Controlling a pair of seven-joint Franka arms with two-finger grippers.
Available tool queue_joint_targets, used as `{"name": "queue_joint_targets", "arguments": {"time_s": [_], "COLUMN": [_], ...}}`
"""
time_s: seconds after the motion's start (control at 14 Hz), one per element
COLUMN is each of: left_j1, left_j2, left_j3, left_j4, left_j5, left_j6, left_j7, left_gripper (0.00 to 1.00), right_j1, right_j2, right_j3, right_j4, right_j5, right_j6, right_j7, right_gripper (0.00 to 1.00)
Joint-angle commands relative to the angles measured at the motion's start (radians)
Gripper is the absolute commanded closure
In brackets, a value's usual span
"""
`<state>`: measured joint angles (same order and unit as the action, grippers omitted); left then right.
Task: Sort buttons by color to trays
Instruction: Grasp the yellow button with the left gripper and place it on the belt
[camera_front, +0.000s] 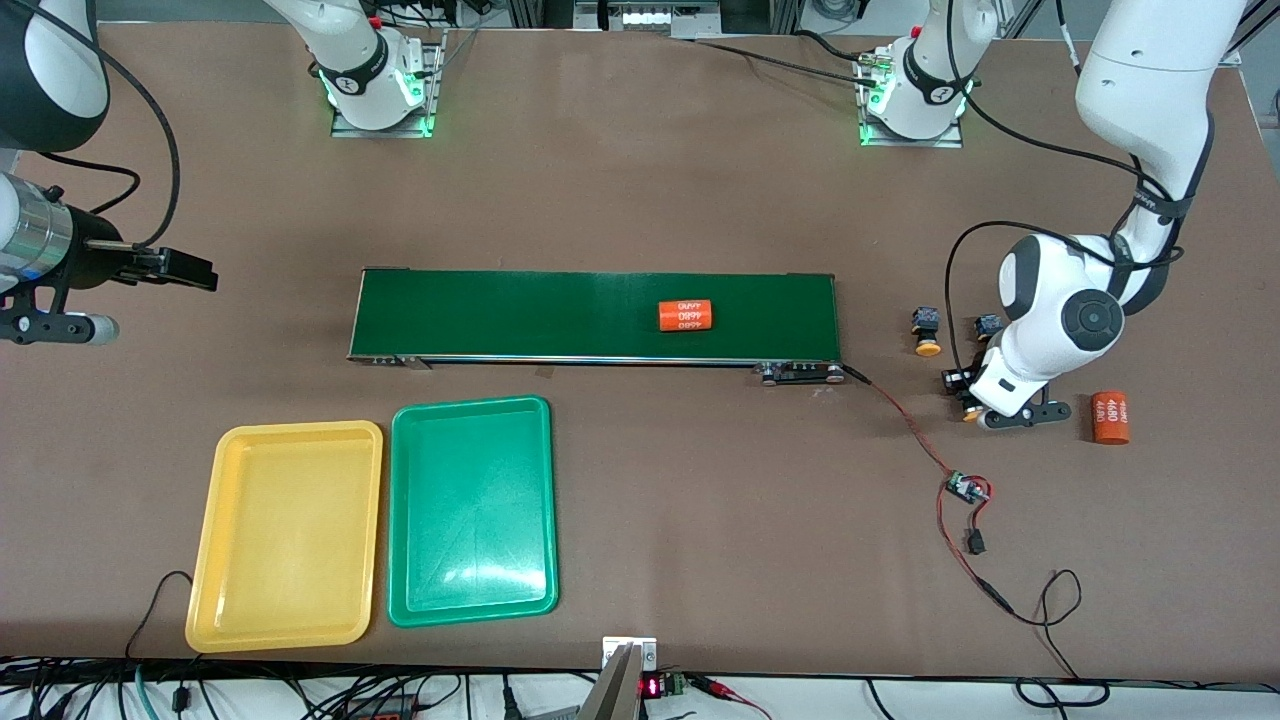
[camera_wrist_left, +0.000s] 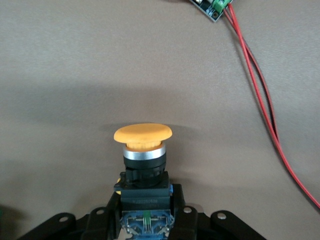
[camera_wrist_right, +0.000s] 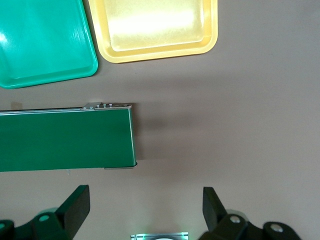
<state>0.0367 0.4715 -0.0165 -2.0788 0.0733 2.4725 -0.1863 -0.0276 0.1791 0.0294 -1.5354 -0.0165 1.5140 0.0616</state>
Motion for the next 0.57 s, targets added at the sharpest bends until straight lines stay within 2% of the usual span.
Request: {"name": "queue_joint_targets", "arguments": {"time_s": [0.0, 0.07, 0.21, 0.5], "left_j1": [-0.030, -0.043, -0.044, -0.044], "left_j2": [-0.106, -0.126, -0.169, -0.224], "left_j3": [-0.003, -0.013, -0.081, -0.207], "left_j4": [0.031, 0.057, 0.081, 0.082], "left_j5": [-0.010, -0.010, -0.015, -0.020], "left_j6": [-0.171, -0.244, -0.363, -0.444], "left_j7": [-0.002, 0.001, -0.007, -0.033], "left_gripper": [0.68, 0.68, 0.68, 0.68], "right_j1": [-0.006, -0.008, -0.006, -0.006], "right_j2": [0.002, 0.002, 0.002, 0.003], "right_j3": [0.001, 0.000, 0.000, 0.000], "right_j4": [0.008, 0.008, 0.008, 0.008], "right_j5": [0.006, 0.006, 0.006, 0.006], "right_j6": [-0.009, -0.009, -0.011, -0.009], "right_j7": [-0.022, -0.022, -0.022, -0.022], "right_gripper": [0.00, 0.00, 0.00, 0.00]}}
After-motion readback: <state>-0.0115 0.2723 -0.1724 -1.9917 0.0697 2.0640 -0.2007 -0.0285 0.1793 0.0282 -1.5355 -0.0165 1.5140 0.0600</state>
